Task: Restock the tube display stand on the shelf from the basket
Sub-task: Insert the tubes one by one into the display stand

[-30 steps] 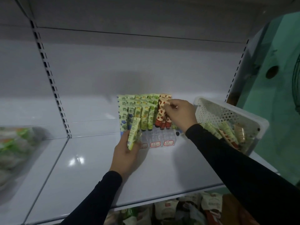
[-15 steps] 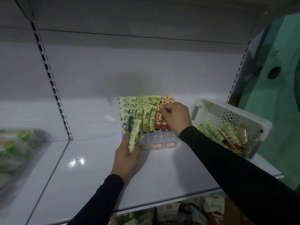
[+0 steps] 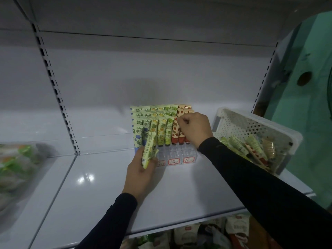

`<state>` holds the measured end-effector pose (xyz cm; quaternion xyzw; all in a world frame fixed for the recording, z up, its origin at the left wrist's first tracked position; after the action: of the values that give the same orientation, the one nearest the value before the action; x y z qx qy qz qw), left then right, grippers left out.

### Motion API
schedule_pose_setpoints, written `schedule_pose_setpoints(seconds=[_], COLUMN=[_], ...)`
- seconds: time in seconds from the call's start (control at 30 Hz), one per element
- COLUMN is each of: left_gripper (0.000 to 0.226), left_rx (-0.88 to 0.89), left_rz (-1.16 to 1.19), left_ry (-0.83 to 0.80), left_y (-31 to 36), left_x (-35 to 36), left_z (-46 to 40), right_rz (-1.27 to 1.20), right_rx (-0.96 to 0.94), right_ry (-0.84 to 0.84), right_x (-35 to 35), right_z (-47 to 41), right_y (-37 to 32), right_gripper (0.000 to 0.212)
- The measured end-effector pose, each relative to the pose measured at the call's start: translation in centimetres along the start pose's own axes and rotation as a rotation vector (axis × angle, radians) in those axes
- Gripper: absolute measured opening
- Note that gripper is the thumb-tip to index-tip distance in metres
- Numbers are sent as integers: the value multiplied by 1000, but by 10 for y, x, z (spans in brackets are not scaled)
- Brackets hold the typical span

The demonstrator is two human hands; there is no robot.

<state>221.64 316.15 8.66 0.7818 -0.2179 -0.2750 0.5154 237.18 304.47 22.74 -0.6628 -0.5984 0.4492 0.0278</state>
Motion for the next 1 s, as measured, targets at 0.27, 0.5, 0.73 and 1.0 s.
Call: schedule_pose_setpoints(seconds=[0.27, 0.5, 0.73, 1.0], left_gripper=[34, 30, 30, 32], left_rx=[9, 31, 41, 37], left_rz=[2, 11, 18, 21], left_ry=[-8, -7, -1, 2], left_y=[4, 6, 6, 8], left_x=[0, 0, 0, 0], left_z=[1, 2, 1, 3], right_rz=[19, 87, 85, 114], right_rx=[-8, 1, 47, 77], right_ry=[-39, -85, -99, -119], right_x=[4, 10, 12, 15], right_z=[-4, -10, -13, -15], right_y=[-1, 1, 8, 9], right_gripper=[35, 45, 44, 49])
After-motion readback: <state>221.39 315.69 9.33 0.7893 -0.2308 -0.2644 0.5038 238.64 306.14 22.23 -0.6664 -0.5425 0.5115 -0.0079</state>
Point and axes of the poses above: each hand's wrist, its own z-axis away from the middle knuckle, its own x-axis out of the palm, y = z × x, the point moved 10 cm from there along -z, towards the middle knuckle, and after that the axes turned 9 degrees about -z, right-handed, at the moved point
